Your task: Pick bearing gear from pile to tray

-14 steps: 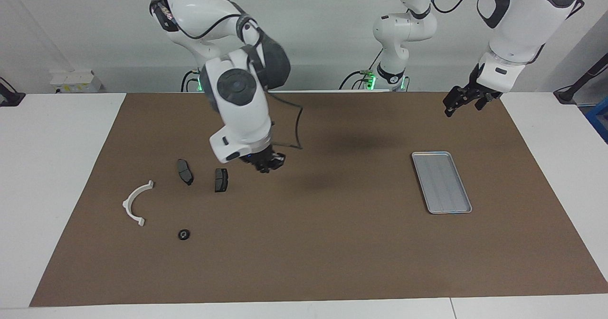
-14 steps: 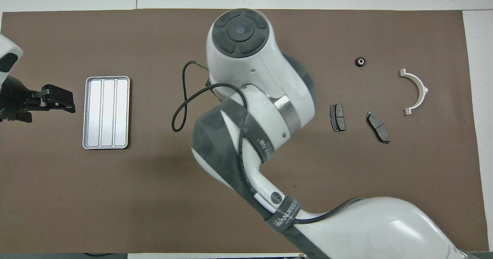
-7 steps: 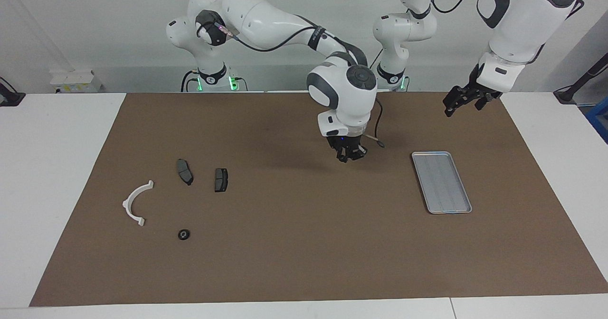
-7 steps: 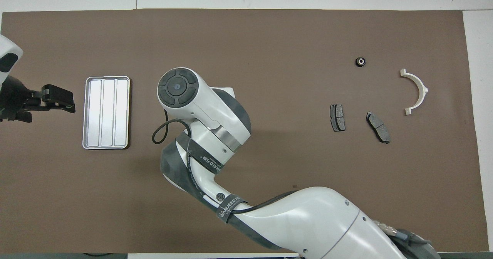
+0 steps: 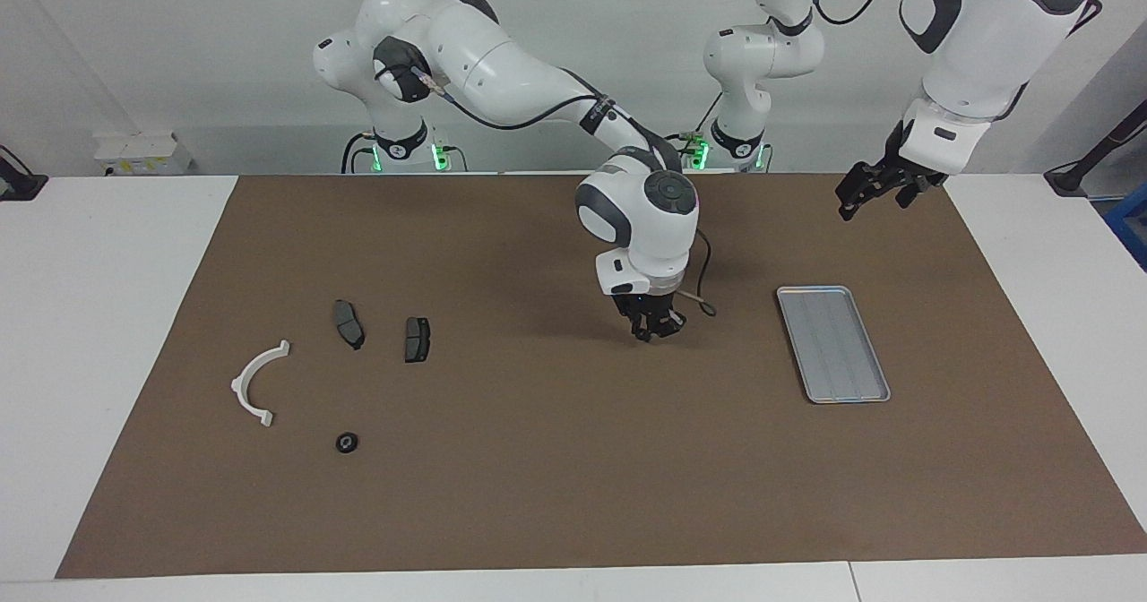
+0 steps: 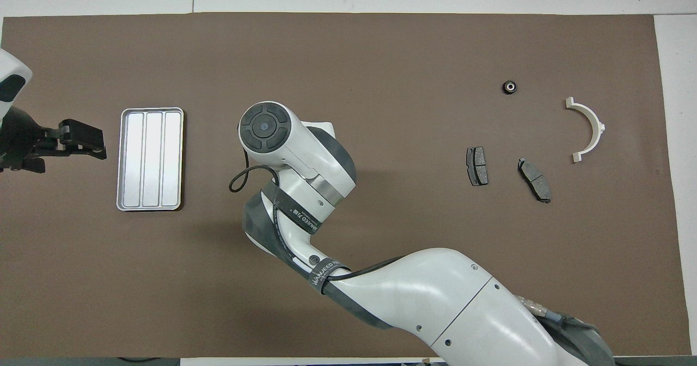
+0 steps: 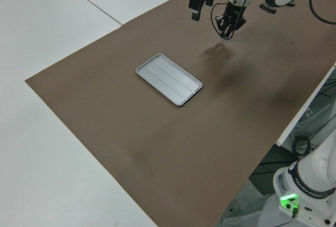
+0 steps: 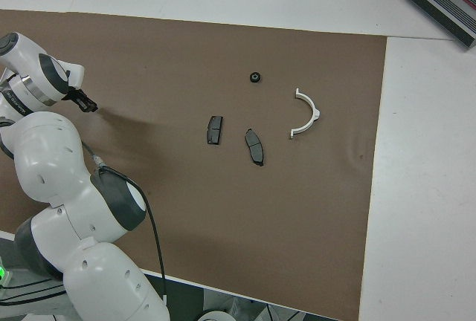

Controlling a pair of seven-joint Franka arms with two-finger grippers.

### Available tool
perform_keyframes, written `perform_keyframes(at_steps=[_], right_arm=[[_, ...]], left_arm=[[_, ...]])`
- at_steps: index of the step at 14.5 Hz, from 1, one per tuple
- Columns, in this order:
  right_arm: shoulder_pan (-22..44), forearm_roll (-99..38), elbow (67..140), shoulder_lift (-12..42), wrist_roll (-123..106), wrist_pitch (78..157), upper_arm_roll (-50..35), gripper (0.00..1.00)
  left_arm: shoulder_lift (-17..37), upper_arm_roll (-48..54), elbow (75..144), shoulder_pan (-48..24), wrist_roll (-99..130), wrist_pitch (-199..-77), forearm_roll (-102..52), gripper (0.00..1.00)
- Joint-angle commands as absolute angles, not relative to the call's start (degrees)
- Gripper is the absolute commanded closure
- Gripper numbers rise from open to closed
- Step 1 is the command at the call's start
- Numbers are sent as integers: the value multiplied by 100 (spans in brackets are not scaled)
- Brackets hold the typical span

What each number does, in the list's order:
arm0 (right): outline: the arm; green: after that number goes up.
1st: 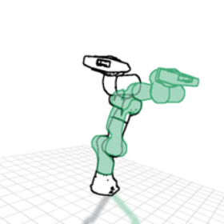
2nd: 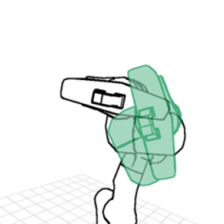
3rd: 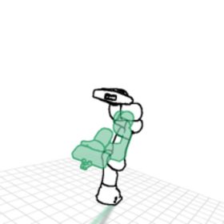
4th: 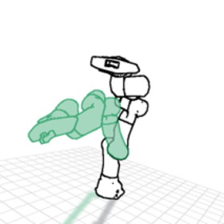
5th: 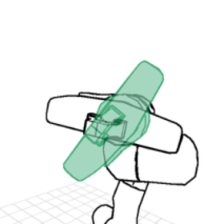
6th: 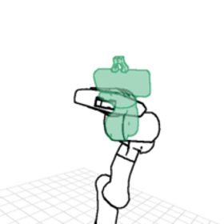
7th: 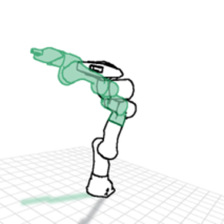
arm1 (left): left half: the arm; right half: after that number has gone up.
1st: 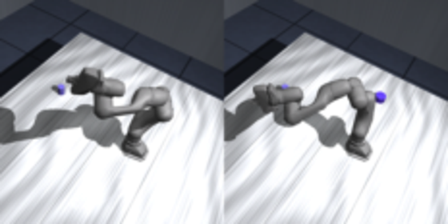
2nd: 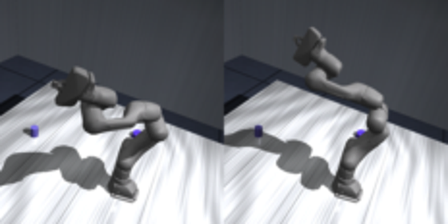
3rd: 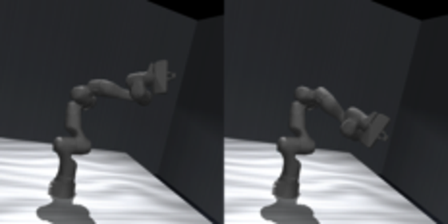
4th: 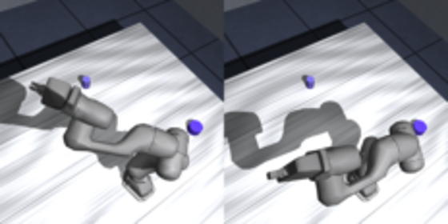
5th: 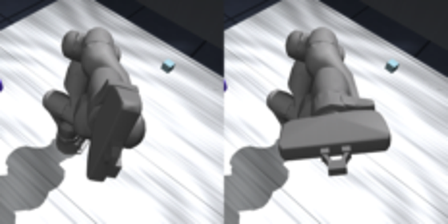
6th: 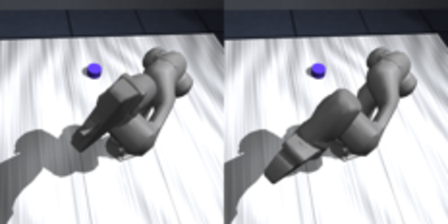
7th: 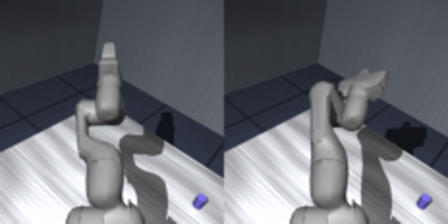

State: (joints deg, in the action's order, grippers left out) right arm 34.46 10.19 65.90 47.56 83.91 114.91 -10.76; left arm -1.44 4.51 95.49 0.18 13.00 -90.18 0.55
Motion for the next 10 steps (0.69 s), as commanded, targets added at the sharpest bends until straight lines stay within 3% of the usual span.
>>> perform_keyframes(at_steps=[1,2,3,4,10], right_arm=[[3384,1178,6934,4623,8473,11768,-1125,100],[3384,1195,6935,4623,8473,11734,-1116,84],[3384,1195,6926,4623,8464,11681,-1099,54],[3384,1230,6926,4614,8455,11637,-1073,4],[2824,1292,6479,4422,7458,10470,-1125,0]], left_arm=[[-246,404,9606,-18,1257,-9009,-9,0],[-246,413,9606,-18,1257,-9009,-9,0],[-246,404,9606,-18,1257,-9009,-9,0],[-246,413,9598,-35,1257,-8974,-9,0],[-229,431,9720,-561,1938,-9579,-26,0]])
